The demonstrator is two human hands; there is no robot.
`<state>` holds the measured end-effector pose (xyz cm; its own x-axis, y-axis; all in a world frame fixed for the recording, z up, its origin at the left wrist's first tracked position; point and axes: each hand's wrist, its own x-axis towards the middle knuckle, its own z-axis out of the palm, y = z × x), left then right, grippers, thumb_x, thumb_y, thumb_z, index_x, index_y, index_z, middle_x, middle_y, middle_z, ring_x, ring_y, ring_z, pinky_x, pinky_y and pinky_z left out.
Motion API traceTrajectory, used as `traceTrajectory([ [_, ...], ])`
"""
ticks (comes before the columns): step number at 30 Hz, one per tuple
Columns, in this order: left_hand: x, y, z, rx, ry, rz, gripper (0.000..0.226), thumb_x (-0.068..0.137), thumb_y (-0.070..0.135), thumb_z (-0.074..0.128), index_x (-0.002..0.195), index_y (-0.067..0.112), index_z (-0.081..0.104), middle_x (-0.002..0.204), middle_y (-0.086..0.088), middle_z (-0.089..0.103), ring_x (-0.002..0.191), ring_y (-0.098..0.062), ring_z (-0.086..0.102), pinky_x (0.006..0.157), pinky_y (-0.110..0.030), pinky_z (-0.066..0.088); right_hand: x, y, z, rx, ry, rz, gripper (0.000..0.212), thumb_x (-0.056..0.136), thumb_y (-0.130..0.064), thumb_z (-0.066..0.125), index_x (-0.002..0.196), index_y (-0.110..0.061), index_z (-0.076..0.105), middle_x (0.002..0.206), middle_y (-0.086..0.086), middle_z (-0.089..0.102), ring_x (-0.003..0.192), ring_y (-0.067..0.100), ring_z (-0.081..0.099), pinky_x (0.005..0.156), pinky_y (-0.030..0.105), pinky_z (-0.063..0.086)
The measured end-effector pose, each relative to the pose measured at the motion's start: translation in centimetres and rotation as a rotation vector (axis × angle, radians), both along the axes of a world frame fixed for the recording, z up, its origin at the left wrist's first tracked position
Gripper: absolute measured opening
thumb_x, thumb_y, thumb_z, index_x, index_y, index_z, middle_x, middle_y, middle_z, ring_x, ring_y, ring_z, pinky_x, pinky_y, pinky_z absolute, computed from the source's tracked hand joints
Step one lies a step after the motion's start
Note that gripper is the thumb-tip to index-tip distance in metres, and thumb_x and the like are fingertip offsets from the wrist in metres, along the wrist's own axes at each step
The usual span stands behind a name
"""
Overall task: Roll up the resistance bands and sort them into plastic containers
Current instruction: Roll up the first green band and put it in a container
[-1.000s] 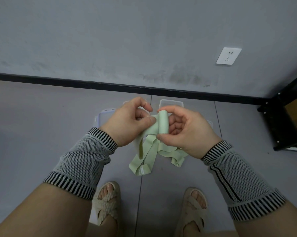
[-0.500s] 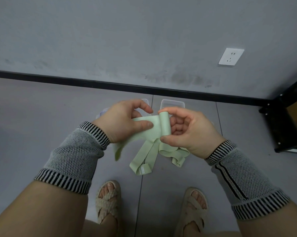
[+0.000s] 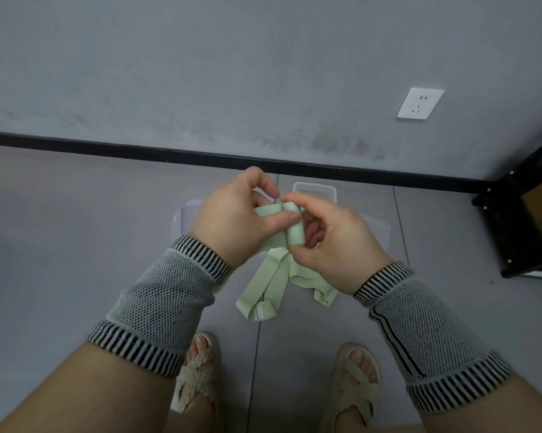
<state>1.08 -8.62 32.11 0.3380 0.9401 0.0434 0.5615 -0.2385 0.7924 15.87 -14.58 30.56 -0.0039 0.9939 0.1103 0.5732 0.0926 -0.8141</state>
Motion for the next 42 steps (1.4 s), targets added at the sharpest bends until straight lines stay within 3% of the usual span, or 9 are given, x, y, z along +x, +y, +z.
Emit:
traceTrajectory([
  [3, 0.1, 0.1, 0.2, -0.07, -0.078, -0.005, 0.027, 0.072, 0.027, 0.078, 0.08, 0.024, 0.052, 0.068, 0.005, 0.069, 0.058, -0.002, 0.06, 0.057, -0.017, 0.047, 0.0, 0.1, -0.3, 0.023, 0.001, 0.007, 0.069, 0.073, -0.005, 0.071, 0.125, -0.045, 0.051, 0.088, -0.003, 0.056, 0.07, 0.008, 0.055, 0.071, 0.021, 0.051],
  [6, -0.3, 0.2, 0.6, -0.161, -0.198, -0.017, 0.022, 0.075, 0.018, 0.076, 0.08, 0.02, 0.054, 0.068, 0.0, 0.07, 0.055, -0.006, 0.06, 0.054, -0.02, 0.049, 0.4, 0.0, -0.1, -0.06, 0.303, 0.033, 0.073, 0.076, 0.0, 0.072, 0.124, -0.049, 0.046, 0.094, 0.0, 0.057, 0.078, 0.01, 0.058, 0.072, 0.022, 0.053],
  [9, -0.6, 0.2, 0.9, -0.207, -0.277, -0.04, 0.018, 0.078, 0.014, 0.073, 0.081, 0.016, 0.056, 0.069, -0.006, 0.07, 0.055, -0.009, 0.06, 0.053, -0.022, 0.049, 1.0, -0.2, 0.1, -0.096, 0.483, 0.023, 0.058, 0.086, -0.001, 0.063, 0.124, -0.043, 0.05, 0.106, -0.002, 0.064, 0.084, 0.014, 0.064, 0.08, 0.029, 0.055],
  [11, -0.7, 0.2, 0.8, -0.192, -0.261, -0.058, 0.017, 0.078, 0.013, 0.073, 0.081, 0.016, 0.057, 0.073, -0.01, 0.071, 0.058, -0.011, 0.061, 0.056, -0.025, 0.05, 1.0, -0.1, 0.3, -0.102, 0.494, 0.028, 0.052, 0.089, -0.001, 0.059, 0.123, -0.04, 0.052, 0.109, 0.001, 0.069, 0.088, 0.013, 0.067, 0.081, 0.028, 0.055],
  [17, -0.4, 0.2, 0.2, -0.171, -0.211, -0.096, 0.017, 0.078, 0.017, 0.073, 0.083, 0.019, 0.057, 0.076, -0.005, 0.073, 0.063, -0.012, 0.064, 0.063, -0.029, 0.053, 0.9, 0.1, 0.1, -0.119, 0.453, 0.028, 0.047, 0.088, 0.0, 0.061, 0.118, -0.036, 0.056, 0.075, -0.008, 0.071, 0.069, 0.004, 0.062, 0.075, 0.021, 0.052],
  [25, -1.4, 1.0, -0.2, -0.17, 0.033, -0.135, 0.01, 0.083, 0.027, 0.067, 0.085, 0.03, 0.057, 0.07, 0.006, 0.069, 0.059, -0.004, 0.06, 0.061, -0.022, 0.048, 1.7, 0.2, -0.1, -0.122, 0.542, -0.02, 0.042, 0.089, 0.002, 0.058, 0.116, -0.03, 0.06, 0.074, 0.0, 0.068, 0.068, 0.011, 0.058, 0.068, 0.023, 0.051],
  [31, -1.0, 0.9, 0.2, -0.084, 0.01, -0.153, 0.02, 0.079, 0.021, 0.07, 0.091, 0.032, 0.058, 0.067, 0.006, 0.061, 0.055, -0.002, 0.056, 0.056, -0.016, 0.046, 1.8, 0.3, -0.2, -0.121, 0.521, -0.037, 0.04, 0.088, 0.0, 0.06, 0.116, -0.028, 0.061, 0.073, 0.002, 0.067, 0.066, 0.014, 0.058, 0.068, 0.026, 0.052],
  [39, 0.1, 0.1, 0.0, -0.024, -0.107, -0.078, 0.014, 0.078, 0.029, 0.073, 0.082, 0.033, 0.06, 0.075, 0.0, 0.07, 0.066, -0.015, 0.065, 0.062, -0.033, 0.054, 0.6, 0.4, -0.5, -0.056, 0.389, -0.108, 0.04, 0.081, -0.006, 0.069, 0.102, -0.038, 0.058, 0.083, 0.013, 0.069, 0.073, 0.031, 0.062, 0.073, 0.038, 0.055],
  [42, 0.6, 0.0, -0.2, -0.023, -0.106, -0.038, 0.014, 0.076, 0.032, 0.074, 0.079, 0.03, 0.06, 0.075, -0.002, 0.07, 0.066, -0.017, 0.065, 0.062, -0.033, 0.053, 0.6, 0.4, -0.8, -0.06, 0.321, -0.156, 0.043, 0.078, -0.013, 0.074, 0.109, -0.036, 0.057, 0.079, 0.006, 0.069, 0.069, 0.02, 0.062, 0.071, 0.033, 0.056],
])
